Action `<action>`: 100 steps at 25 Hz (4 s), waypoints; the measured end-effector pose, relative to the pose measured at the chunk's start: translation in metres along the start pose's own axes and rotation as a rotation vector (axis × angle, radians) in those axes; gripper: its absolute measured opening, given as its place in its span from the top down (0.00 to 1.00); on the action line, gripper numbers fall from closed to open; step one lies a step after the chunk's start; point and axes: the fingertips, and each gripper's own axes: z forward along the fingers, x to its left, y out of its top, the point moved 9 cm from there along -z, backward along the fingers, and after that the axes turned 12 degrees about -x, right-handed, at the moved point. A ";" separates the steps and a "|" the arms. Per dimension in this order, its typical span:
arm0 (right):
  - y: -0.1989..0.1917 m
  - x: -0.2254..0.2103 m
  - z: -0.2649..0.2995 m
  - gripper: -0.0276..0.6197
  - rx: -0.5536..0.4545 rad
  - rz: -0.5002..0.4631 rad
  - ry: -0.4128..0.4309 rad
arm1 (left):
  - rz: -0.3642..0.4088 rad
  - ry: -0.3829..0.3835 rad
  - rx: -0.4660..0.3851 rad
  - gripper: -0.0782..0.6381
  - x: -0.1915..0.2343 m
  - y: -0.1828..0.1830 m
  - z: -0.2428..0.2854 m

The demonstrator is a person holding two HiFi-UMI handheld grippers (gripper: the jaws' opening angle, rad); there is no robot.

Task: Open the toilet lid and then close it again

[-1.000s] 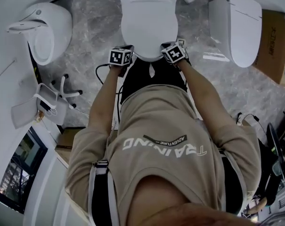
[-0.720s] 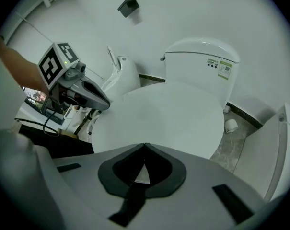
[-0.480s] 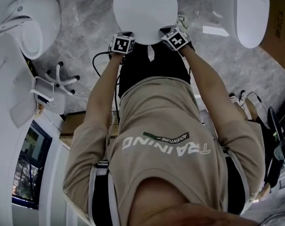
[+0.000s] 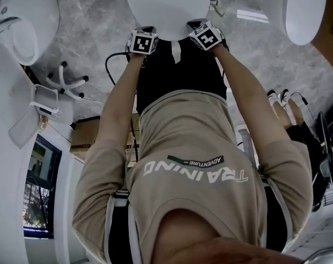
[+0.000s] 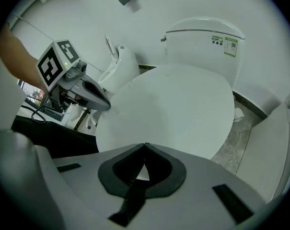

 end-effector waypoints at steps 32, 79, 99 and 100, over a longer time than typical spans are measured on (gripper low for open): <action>-0.066 -0.021 0.087 0.94 0.098 0.143 -0.159 | -0.091 0.099 0.057 0.88 0.011 -0.058 0.102; 0.113 0.027 -0.129 0.94 -0.366 -0.033 -0.178 | 0.128 0.131 -0.493 0.89 -0.032 0.135 -0.132; 0.281 0.077 -0.312 0.94 -0.878 -0.312 -0.336 | 0.335 0.181 -1.097 0.89 -0.076 0.282 -0.338; 0.285 0.080 -0.318 0.94 -0.900 -0.317 -0.339 | 0.333 0.182 -1.117 0.89 -0.078 0.285 -0.343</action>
